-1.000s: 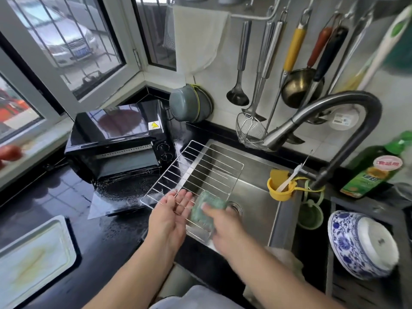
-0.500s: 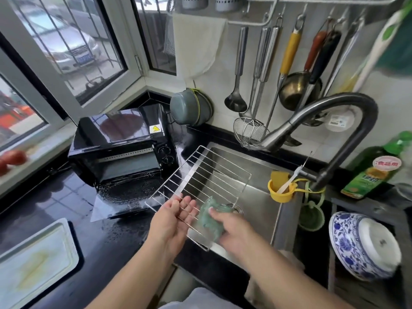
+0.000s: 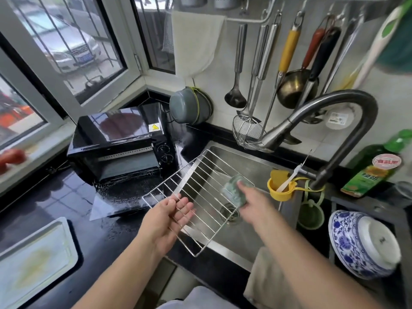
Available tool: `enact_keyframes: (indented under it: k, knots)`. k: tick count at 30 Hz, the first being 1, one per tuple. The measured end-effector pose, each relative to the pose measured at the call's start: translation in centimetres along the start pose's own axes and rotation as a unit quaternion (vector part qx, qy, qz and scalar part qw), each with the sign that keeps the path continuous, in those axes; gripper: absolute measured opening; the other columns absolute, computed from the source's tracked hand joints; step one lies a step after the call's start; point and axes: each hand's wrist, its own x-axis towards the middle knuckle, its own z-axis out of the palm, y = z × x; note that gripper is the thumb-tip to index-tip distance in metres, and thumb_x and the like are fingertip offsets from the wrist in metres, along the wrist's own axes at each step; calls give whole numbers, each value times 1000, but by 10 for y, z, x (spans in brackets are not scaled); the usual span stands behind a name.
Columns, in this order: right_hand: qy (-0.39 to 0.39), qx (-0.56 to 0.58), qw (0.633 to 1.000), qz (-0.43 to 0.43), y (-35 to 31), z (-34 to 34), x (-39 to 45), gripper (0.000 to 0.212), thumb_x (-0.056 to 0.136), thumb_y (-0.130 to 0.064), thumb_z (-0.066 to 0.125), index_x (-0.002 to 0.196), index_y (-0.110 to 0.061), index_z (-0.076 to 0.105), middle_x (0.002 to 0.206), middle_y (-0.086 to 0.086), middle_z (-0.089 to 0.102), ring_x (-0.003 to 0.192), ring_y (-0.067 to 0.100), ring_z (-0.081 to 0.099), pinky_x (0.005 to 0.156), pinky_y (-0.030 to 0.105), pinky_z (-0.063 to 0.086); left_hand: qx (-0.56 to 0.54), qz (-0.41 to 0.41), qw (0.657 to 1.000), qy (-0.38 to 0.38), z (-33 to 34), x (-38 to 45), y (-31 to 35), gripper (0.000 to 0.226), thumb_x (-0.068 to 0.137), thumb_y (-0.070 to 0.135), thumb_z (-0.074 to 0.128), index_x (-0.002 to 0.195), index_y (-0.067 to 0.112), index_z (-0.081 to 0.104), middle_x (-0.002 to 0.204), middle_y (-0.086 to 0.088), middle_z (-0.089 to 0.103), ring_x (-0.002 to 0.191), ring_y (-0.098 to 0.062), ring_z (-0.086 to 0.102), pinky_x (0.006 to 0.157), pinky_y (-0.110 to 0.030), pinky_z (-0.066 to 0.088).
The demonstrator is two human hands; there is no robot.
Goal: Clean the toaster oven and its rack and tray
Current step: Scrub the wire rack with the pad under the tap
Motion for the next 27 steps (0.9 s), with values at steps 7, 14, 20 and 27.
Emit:
enact_keyframes:
  k: [7, 14, 20, 27]
  knots:
    - [-102, -246, 964, 21, -7, -31, -17, 31, 83, 14, 64, 112, 6, 62, 96, 22, 72, 83, 34, 71, 77, 46, 58, 107, -50, 992, -49, -20, 11, 39, 26, 111, 5, 36, 118, -1, 60, 84, -16, 72, 73, -27, 74, 75, -46, 66]
    - [-80, -348, 932, -69, -29, -10, -22, 30, 89, -23, 73, 105, 1, 65, 88, 16, 75, 78, 30, 71, 76, 44, 59, 255, -121, 946, -161, -12, 15, 67, 23, 109, 6, 43, 113, 2, 64, 89, -18, 70, 72, -26, 73, 71, -42, 65]
    - [-168, -268, 949, -10, -11, -31, -32, 36, 84, 6, 67, 118, 0, 58, 112, 22, 69, 98, 34, 70, 84, 47, 58, 215, -42, 969, -118, -12, 29, 70, 24, 110, 5, 38, 120, 3, 59, 85, -14, 71, 67, -23, 72, 67, -38, 65]
    - [-100, -270, 957, -33, -14, -25, -30, 29, 88, -11, 71, 111, 4, 63, 91, 17, 74, 81, 29, 73, 69, 42, 61, 275, -142, 932, -187, -20, 19, 65, 22, 107, 2, 42, 117, 0, 62, 87, -18, 68, 68, -27, 72, 70, -43, 66]
